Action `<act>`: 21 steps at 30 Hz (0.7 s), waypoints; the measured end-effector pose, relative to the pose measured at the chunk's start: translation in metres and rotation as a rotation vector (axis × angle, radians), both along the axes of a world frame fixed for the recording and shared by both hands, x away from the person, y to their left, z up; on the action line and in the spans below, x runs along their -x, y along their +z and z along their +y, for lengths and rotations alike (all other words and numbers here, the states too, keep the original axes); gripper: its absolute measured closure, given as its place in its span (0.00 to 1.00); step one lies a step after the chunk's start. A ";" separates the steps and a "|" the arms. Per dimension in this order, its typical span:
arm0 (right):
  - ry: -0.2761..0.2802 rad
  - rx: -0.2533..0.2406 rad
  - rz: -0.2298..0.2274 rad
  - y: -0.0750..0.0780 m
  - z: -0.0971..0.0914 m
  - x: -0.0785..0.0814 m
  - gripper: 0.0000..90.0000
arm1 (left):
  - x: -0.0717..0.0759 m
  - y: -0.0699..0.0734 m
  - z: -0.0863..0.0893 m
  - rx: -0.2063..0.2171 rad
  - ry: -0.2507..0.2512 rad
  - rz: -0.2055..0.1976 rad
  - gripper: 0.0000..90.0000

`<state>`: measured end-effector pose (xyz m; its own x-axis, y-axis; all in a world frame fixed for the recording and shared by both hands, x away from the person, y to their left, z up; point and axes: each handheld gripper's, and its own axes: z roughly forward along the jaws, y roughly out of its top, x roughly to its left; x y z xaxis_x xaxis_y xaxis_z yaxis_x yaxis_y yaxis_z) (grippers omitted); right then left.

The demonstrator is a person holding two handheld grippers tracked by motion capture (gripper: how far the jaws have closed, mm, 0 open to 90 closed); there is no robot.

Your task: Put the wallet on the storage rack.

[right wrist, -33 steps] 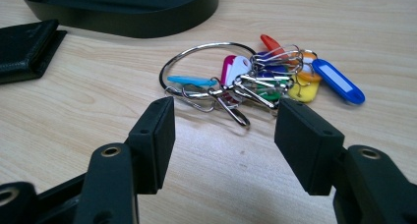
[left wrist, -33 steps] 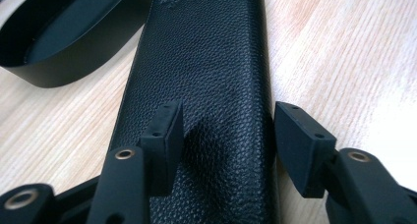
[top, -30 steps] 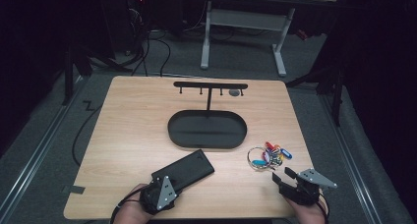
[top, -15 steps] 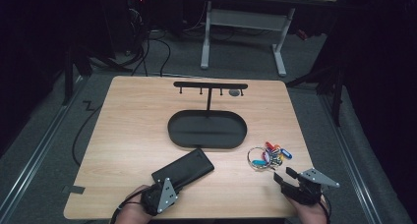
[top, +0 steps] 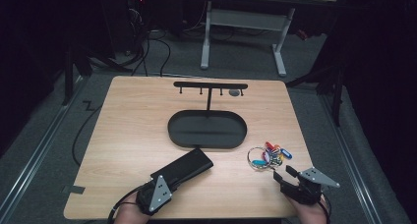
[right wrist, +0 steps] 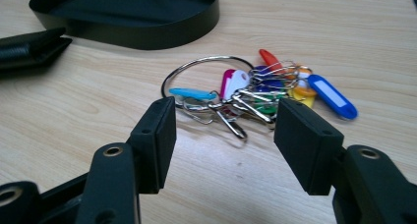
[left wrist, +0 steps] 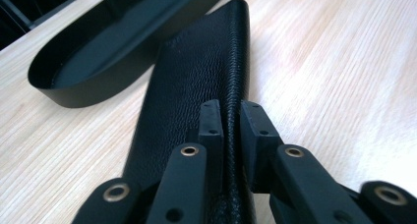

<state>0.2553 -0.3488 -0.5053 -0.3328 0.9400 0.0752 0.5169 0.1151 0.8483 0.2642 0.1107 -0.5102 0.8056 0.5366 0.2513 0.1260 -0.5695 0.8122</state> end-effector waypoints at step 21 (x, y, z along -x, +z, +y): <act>0.037 -0.008 0.007 -0.001 0.011 -0.014 0.46 | 0.011 0.024 0.029 0.235 0.008 0.042 0.92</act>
